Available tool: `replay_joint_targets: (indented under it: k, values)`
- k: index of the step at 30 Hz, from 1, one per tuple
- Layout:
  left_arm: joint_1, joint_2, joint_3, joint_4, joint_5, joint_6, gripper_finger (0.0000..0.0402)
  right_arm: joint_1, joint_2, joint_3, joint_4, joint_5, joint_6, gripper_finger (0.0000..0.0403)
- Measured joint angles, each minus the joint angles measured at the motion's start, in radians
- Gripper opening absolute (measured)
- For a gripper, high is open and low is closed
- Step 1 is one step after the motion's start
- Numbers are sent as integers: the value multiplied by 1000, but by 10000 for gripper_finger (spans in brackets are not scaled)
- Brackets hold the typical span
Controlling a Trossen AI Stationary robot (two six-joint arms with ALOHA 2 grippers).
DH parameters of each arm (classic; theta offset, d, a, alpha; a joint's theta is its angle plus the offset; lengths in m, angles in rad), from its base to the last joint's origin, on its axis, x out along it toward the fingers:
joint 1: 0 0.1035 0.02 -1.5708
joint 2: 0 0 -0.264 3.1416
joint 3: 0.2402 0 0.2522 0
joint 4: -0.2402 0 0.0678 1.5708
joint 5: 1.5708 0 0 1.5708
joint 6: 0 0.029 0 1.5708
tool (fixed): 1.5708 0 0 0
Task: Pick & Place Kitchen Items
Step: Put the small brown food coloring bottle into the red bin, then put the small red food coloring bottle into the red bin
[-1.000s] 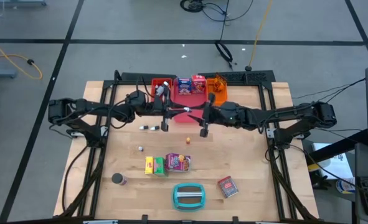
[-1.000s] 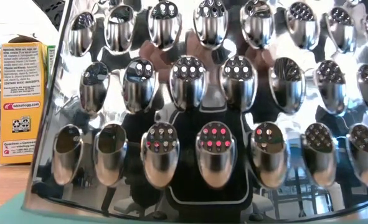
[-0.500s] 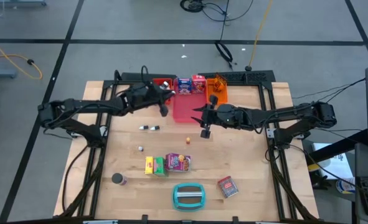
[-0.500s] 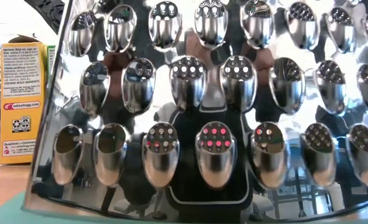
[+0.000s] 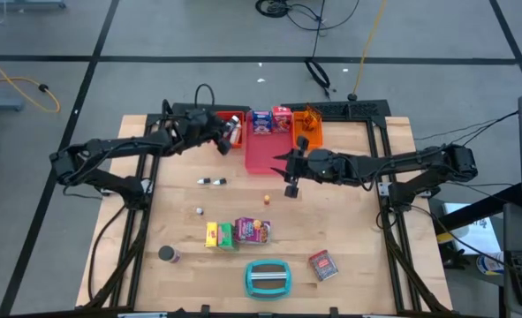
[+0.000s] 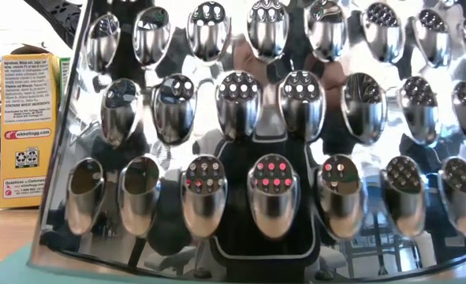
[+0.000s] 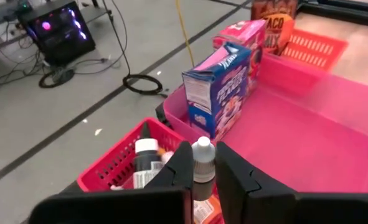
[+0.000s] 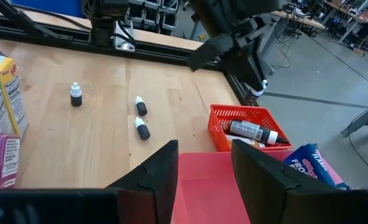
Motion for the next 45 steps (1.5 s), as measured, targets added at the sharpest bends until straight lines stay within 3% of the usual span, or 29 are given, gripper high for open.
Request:
replay_joint_targets:
  k: [9, 23, 35, 45]
  values:
    - [44, 0, 0, 2, 4, -28, 59, 7, 0, 0, 5, -1, 0, 139]
    - [44, 0, 0, -42, -31, -25, 66, 8, 0, 0, 6, -1, 0, 139]
    - [44, 0, 0, -53, -31, -14, 160, 8, 0, 0, 7, -1, 0, 139]
    - [41, -1, -8, -238, 192, 50, 172, 8, 0, 0, 6, -2, 18, 139]
